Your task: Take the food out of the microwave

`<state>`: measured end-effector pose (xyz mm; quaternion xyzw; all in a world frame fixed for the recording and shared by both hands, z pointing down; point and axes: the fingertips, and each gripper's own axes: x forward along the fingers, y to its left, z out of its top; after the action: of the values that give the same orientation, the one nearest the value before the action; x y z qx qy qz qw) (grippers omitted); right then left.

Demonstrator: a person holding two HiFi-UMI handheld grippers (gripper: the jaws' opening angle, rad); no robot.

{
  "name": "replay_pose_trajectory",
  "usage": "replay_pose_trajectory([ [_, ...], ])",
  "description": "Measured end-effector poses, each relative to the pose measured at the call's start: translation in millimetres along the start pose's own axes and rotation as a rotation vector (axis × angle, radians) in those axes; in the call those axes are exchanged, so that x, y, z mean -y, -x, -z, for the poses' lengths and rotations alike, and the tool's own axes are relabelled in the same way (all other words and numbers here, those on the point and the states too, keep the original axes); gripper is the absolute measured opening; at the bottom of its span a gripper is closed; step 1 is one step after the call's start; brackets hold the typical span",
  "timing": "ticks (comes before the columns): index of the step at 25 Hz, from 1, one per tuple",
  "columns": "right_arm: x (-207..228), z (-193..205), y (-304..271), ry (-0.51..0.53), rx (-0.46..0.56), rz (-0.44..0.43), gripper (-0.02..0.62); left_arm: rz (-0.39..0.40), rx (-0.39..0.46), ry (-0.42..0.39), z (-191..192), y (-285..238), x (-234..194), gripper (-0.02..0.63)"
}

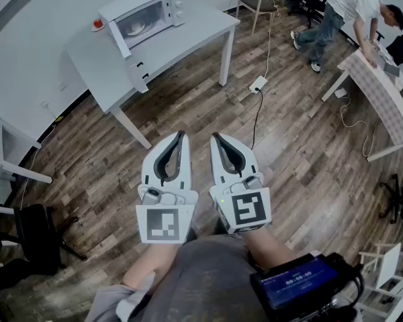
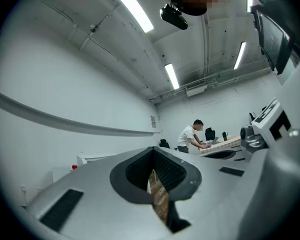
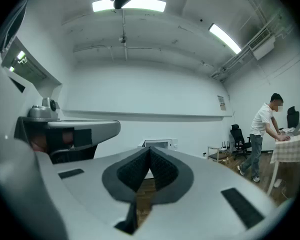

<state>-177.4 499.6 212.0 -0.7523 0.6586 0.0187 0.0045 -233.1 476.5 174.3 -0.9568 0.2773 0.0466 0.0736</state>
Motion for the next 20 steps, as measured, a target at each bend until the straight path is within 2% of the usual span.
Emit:
replay_pose_trajectory([
  [14, 33, 5, 8, -0.031, 0.002, 0.003, 0.003, -0.001, -0.024, -0.008, 5, -20, 29, 0.008],
  [20, 59, 7, 6, -0.061, 0.010, -0.044, 0.003, -0.034, -0.016, -0.009, 6, -40, 46, 0.008],
])
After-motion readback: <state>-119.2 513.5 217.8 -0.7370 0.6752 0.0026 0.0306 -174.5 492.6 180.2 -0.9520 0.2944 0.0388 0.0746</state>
